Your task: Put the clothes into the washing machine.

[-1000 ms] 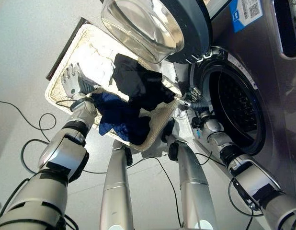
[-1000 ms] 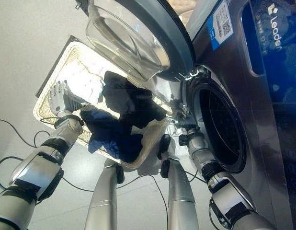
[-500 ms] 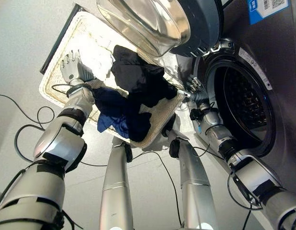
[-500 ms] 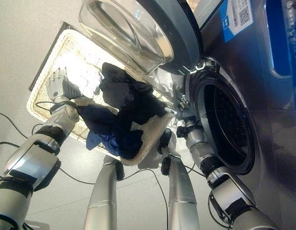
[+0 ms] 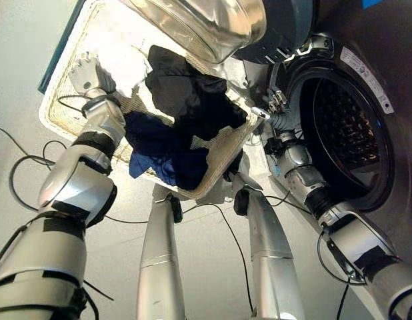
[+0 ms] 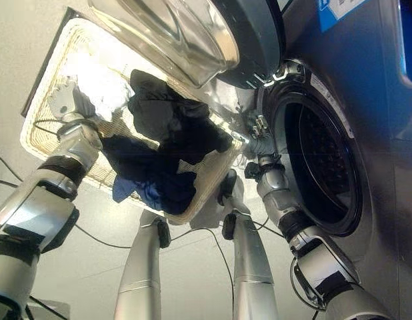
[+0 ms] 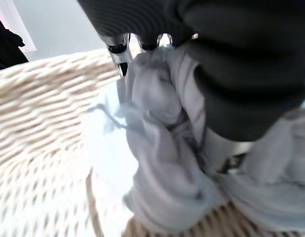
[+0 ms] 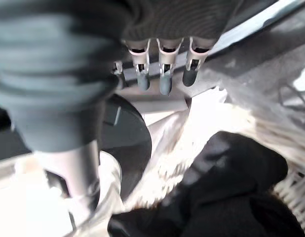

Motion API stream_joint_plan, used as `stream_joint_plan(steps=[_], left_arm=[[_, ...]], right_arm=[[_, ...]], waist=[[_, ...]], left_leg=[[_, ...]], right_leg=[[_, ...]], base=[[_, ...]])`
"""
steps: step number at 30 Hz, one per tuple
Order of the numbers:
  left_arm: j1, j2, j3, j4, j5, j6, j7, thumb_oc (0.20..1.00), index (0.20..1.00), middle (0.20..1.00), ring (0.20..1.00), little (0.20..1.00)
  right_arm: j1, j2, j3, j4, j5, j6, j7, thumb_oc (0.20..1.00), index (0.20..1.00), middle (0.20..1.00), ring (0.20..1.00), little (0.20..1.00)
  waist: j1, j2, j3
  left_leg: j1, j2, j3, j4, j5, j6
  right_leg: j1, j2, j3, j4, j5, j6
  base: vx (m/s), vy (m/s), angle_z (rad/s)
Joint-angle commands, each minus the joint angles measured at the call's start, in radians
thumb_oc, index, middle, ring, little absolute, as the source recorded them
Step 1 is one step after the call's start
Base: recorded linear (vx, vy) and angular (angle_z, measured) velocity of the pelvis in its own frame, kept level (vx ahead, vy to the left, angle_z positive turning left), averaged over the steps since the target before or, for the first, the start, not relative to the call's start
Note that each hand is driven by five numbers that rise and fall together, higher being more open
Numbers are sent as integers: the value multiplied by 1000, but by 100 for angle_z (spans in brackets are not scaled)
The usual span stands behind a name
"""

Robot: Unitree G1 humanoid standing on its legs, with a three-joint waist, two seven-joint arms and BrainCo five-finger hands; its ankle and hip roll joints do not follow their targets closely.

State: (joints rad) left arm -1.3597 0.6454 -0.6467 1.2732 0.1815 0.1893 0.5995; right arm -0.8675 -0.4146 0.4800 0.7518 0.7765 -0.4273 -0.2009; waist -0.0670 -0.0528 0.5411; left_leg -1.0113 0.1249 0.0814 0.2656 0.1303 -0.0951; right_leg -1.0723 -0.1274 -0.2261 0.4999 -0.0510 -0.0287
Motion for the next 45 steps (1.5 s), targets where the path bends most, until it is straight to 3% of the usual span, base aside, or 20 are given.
stream_joint_plan(steps=[1, 10, 16, 17, 22, 26, 28, 32, 42, 45], left_arm=[[49, -72, 27, 48, -44, -40, -51, 200, 200, 200, 200, 200], [71, -74, 49, 56, -32, -84, 21, 200, 200, 200, 200, 200], [102, -77, 74, 24, -20, -162, 117, 200, 200, 200, 200, 200], [114, -77, 87, 11, -25, -206, 154, 200, 200, 200, 200, 200], [185, -83, 151, -67, 9, -302, 249, 200, 200, 200, 200, 200], [236, -86, 179, -101, 47, -347, 283, 200, 200, 200, 200, 200], [301, -92, 205, -154, 85, -391, 312, 200, 200, 200, 200, 200], [354, -100, 210, -213, 138, -437, 325, 200, 200, 200, 200, 200], [421, -121, 169, -359, 231, -573, 288, 200, 200, 200, 200, 200], [426, -123, 134, -401, 281, -620, 252, 200, 200, 200, 200, 200]], right_arm=[[32, -11, -26, -50, 16, -72, 3, 1000, 1000, 1000, 1000, 1000], [62, 4, -37, -45, 51, -84, 10, 1000, 1000, 1000, 1000, 1000], [91, 10, -41, -57, 36, -99, 15, 1000, 1000, 1000, 1000, 1000], [97, 10, -41, -64, -8, -104, -2, 1000, 1000, 1000, 1000, 1000], [112, 1, -28, -87, -201, -111, -79, 1000, 1000, 1000, 1000, 1000], [121, -10, -17, -107, -328, -106, -131, 1000, 1000, 1000, 1000, 1000], [118, -36, 1, -123, -546, -69, -211, 1000, 1000, 1000, 1000, 1000], [81, -87, 43, -129, -775, 13, -300, 1000, 1000, 1000, 1000, 1000], [-94, -182, 177, -86, -1140, 170, -350, 1000, 1000, 1000, 1000, 1000], [-163, -195, 226, -62, -1213, 205, -317, 1000, 1000, 1000, 1000, 1000]], waist=[[3, -9, -21], [4, -12, -21], [10, -4, -21], [14, 0, -21], [33, 11, -21], [39, 15, -21], [50, 20, -21], [68, 32, -21], [120, 52, -21], [137, 59, -21]], left_leg=[[-7, -39, 41, -11, 14, -64], [37, -37, 55, -14, 11, -64], [89, -38, 66, -15, 5, -61], [105, -39, 70, -16, 4, -59], [154, -44, 59, -4, -15, -56], [185, -46, 62, -2, -26, -52], [228, -51, 54, 5, -42, -47], [271, -53, 52, 9, -59, -38], [322, -66, 34, 33, -95, -19], [322, -72, 24, 34, -98, -16]], right_leg=[[40, 5, 0, -71, 83, 139], [76, 2, -12, -68, 79, 138], [119, -2, -24, -50, 63, 135], [134, -6, -31, -48, 60, 134], [177, -21, -45, -22, 41, 133], [208, -27, -50, -20, 34, 133], [248, -36, -57, -12, 22, 134], [290, -51, -71, -1, 8, 136], [346, -82, -107, 25, -15, 139], [348, -85, -113, 28, -15, 141]], base=[[4, -10, -5], [0, -1, 1], [0, 0, 0], [-31, -20, -1], [-20, -17, 0], [-21, -14, 1], [-18, -24, 7], [-12, -30, 3], [-4, -60, 8], [-2, -58, 9]])
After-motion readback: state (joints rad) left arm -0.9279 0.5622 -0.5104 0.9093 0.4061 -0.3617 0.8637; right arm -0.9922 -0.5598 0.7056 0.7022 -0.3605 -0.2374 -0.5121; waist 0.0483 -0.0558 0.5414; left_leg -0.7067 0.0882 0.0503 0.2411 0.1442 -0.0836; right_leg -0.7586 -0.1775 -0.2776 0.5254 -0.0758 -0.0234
